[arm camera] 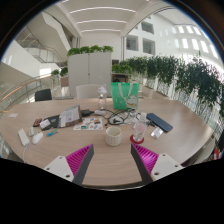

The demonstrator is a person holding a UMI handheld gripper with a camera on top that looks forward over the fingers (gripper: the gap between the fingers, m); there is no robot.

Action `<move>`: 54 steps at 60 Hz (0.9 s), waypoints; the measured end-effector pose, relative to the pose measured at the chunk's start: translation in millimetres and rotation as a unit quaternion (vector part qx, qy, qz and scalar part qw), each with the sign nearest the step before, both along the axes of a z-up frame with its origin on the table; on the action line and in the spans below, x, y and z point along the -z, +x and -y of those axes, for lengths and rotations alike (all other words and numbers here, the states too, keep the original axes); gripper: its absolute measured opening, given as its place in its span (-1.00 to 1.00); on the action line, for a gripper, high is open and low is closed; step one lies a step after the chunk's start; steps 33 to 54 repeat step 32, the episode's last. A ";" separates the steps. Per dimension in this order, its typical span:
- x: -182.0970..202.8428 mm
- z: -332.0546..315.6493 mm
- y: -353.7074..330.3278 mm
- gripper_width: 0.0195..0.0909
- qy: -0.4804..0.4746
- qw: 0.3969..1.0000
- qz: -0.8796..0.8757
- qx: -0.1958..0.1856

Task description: Pour water

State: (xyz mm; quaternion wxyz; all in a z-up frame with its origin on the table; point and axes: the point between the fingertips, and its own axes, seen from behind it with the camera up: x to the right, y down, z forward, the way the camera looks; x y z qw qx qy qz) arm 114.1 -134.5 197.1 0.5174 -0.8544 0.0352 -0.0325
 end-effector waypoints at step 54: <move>-112.0 142.6 -207.5 0.77 0.028 0.996 -0.001 -0.090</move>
